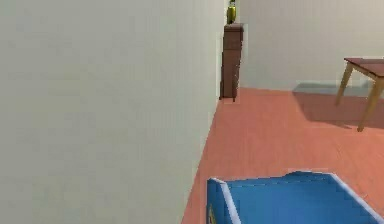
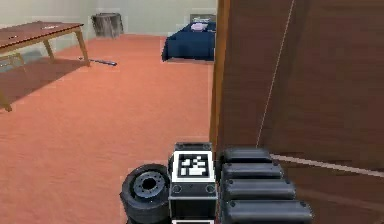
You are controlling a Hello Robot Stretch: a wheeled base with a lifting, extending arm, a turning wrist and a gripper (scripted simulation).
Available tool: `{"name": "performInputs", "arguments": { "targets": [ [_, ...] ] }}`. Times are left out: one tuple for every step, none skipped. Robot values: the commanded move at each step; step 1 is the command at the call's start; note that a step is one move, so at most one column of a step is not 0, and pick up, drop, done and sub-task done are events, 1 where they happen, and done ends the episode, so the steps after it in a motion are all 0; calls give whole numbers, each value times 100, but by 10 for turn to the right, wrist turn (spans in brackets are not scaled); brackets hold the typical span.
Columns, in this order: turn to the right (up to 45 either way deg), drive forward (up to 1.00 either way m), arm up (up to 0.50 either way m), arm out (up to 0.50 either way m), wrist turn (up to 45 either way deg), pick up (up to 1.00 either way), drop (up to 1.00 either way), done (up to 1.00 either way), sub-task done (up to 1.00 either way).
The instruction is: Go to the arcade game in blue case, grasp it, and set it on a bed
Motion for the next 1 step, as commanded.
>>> {"name": "performInputs", "arguments": {
  "targets": [
    [-450, 0, 0, 0, 0, 0, 0, 0, 0]
  ]
}}
